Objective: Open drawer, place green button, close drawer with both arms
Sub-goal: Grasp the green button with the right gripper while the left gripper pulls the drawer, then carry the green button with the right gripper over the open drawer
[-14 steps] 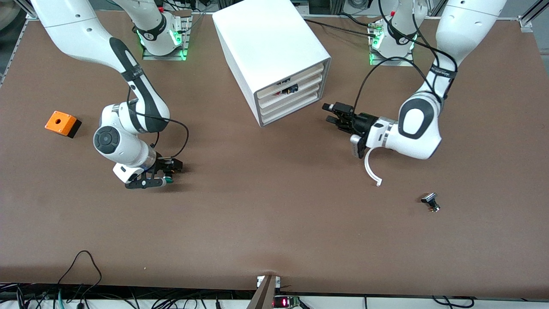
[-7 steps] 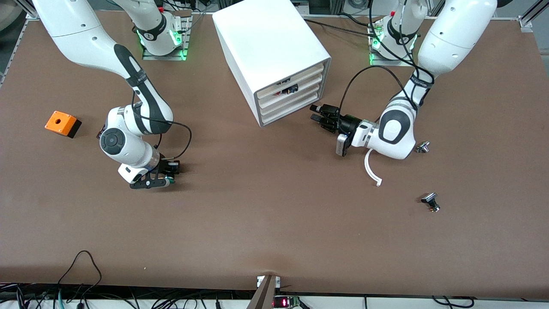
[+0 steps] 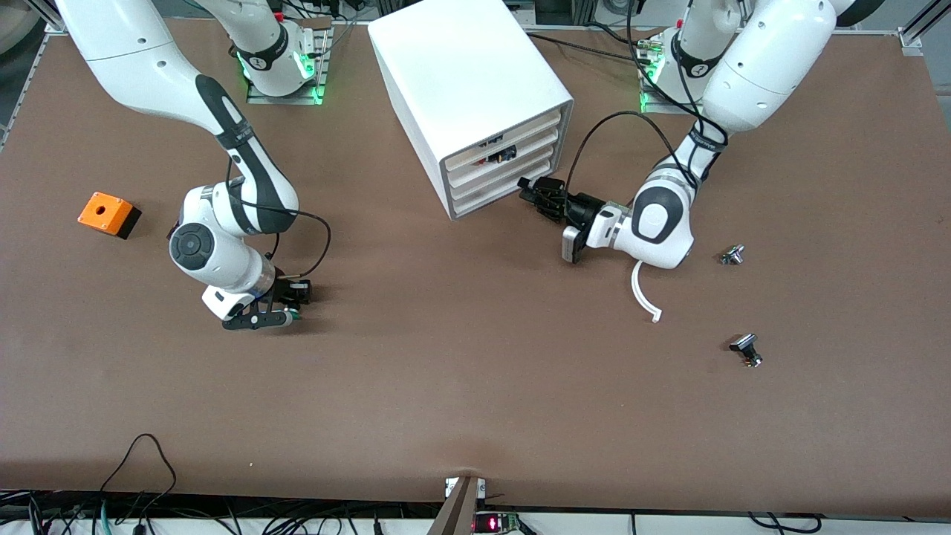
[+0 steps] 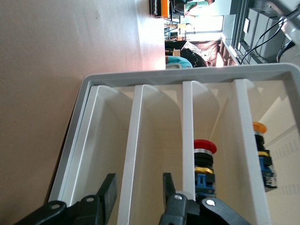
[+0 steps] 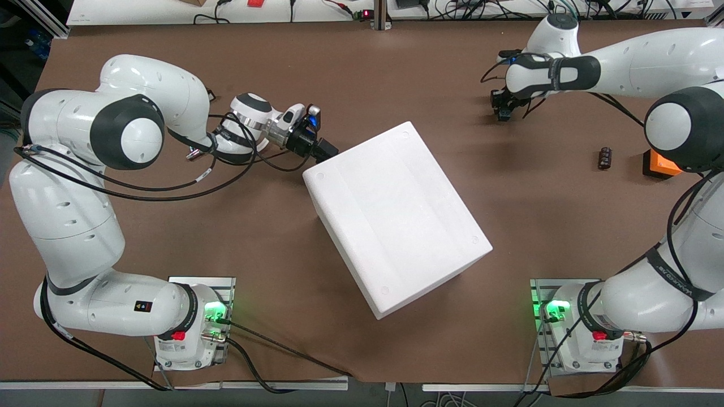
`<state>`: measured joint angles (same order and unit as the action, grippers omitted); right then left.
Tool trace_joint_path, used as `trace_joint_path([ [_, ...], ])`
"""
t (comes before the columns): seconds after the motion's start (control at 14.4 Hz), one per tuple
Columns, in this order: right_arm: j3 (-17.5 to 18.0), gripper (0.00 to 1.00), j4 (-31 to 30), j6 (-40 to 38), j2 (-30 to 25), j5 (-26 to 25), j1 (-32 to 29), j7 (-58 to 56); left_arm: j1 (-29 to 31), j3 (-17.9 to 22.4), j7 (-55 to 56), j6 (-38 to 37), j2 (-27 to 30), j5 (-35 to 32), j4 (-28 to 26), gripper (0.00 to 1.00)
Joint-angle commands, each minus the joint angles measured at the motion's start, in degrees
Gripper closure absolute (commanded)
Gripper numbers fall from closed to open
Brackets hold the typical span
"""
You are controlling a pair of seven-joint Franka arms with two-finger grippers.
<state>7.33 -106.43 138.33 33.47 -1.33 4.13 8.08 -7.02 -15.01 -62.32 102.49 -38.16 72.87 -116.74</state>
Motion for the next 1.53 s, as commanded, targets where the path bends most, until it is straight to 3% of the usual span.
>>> trace_joint_path([
  [0.0,-0.1,1.0,6.0,-8.4,-0.8,0.5,2.8,6.7,-1.2,0.0,-3.2,2.1,-0.4,1.7,-0.9,0.55],
  [0.35,-0.1,1.0,13.7,-18.5,-0.7,0.7,5.8,16.8,-1.4,-0.3,-7.3,2.1,-1.2,2.6,-3.1,0.56],
  [0.62,-0.1,1.0,22.2,-28.2,-0.2,0.8,8.6,23.4,-1.4,-2.0,-8.3,2.1,-1.3,4.1,-4.8,0.69],
  [0.9,0.0,1.0,28.1,-32.6,-0.2,0.9,11.2,28.1,-1.5,-2.0,-8.7,2.2,-1.6,4.6,-5.1,0.71],
  [1.04,-0.1,1.0,30.3,-33.7,-0.2,3.5,12.2,30.1,-1.8,-2.0,-8.7,2.2,-1.6,4.6,-5.5,0.71],
  [1.18,-0.1,1.0,32.6,-34.9,-0.2,4.3,12.7,31.8,-1.9,-2.0,-8.7,2.2,-1.7,4.6,-5.5,0.78],
  [1.32,-0.1,1.0,34.9,-36.0,-0.2,4.4,13.6,34.1,-1.9,-2.0,-8.7,2.2,-1.7,4.6,-5.5,1.0],
  [1.46,-0.1,1.0,37.2,-37.1,-0.2,4.4,15.1,38.0,-1.6,-2.0,-8.2,2.2,-1.6,4.6,-5.3,1.0],
])
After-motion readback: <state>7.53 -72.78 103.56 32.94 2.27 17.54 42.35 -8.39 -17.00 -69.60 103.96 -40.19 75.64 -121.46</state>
